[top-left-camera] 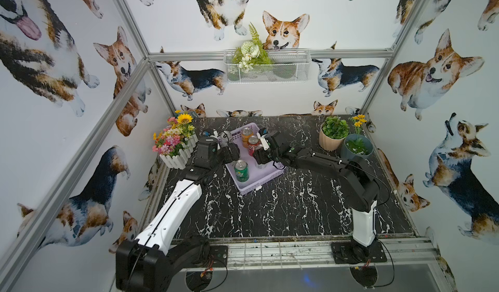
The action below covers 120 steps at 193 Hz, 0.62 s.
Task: Take out the drinks from the basket
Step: Pick up the drink from the basket.
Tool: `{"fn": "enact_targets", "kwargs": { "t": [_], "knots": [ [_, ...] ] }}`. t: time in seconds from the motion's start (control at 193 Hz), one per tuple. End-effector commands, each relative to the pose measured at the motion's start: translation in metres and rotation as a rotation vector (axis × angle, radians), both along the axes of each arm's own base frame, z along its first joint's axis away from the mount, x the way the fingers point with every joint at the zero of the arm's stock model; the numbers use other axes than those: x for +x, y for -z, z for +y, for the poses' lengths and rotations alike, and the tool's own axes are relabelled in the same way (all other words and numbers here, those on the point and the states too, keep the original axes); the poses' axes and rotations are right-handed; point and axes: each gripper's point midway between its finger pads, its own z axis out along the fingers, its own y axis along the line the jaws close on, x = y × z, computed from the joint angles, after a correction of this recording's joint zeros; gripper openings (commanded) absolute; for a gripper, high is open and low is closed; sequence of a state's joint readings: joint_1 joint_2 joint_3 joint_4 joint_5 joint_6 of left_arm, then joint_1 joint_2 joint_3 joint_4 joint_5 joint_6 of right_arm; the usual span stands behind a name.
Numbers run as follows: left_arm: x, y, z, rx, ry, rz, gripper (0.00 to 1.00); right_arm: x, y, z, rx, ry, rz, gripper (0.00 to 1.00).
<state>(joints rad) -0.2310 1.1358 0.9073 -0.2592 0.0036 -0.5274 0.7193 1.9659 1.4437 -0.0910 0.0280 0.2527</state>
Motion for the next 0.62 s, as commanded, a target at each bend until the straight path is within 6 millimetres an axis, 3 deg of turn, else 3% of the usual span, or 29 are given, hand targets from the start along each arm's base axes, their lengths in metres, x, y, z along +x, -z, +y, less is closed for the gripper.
{"fn": "enact_targets", "kwargs": {
  "t": [0.0,0.109,0.3,0.616],
  "knots": [
    [0.000,-0.001,-0.001,0.005,0.011,-0.012,1.00,0.008,-0.013,0.004,0.038,0.007,-0.077,0.75],
    [-0.001,0.000,-0.002,0.005,0.017,-0.010,1.00,0.010,-0.012,0.002,0.035,0.013,-0.094,0.73],
    [-0.001,0.003,-0.003,0.004,0.022,-0.002,1.00,0.014,-0.014,0.001,0.066,0.032,-0.142,0.79],
    [-0.002,0.006,-0.003,0.001,0.025,0.004,1.00,0.019,-0.013,0.008,0.090,0.029,-0.160,0.75]
  ]
}}
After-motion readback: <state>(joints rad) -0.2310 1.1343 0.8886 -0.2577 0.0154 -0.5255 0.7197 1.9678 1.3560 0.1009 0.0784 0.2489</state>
